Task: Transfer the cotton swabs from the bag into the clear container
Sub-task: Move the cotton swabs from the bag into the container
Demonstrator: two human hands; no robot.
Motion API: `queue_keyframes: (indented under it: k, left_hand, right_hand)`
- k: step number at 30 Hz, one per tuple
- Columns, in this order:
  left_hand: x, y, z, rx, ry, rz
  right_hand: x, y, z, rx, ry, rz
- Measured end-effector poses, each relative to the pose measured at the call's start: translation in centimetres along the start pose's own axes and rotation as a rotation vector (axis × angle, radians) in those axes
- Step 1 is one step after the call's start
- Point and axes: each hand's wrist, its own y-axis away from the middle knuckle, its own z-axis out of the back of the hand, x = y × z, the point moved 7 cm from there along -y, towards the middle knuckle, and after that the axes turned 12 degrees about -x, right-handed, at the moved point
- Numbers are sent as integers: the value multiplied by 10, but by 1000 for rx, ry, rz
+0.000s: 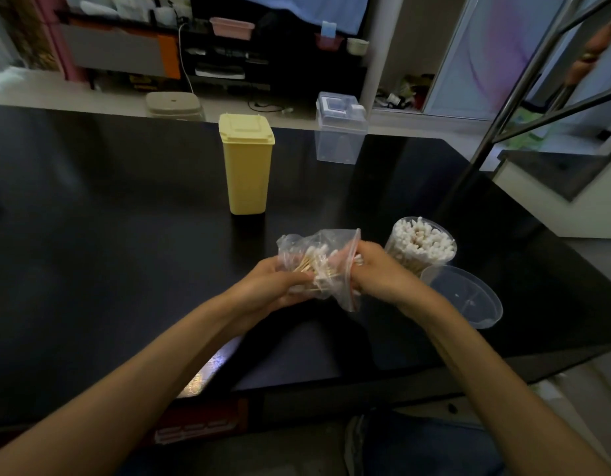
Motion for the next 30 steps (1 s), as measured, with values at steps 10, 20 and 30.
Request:
queue_keyframes:
  k: [10, 20, 30]
  left_hand:
    - [1, -5, 1, 52, -32, 72]
    - [2, -2, 5, 64, 158, 160]
    - [-5, 0, -1, 100, 156, 64]
  right_hand:
    - [16, -9, 10, 79, 150, -55]
    - [20, -10, 25, -52, 42, -76]
    - [18, -11, 11, -149, 47, -59]
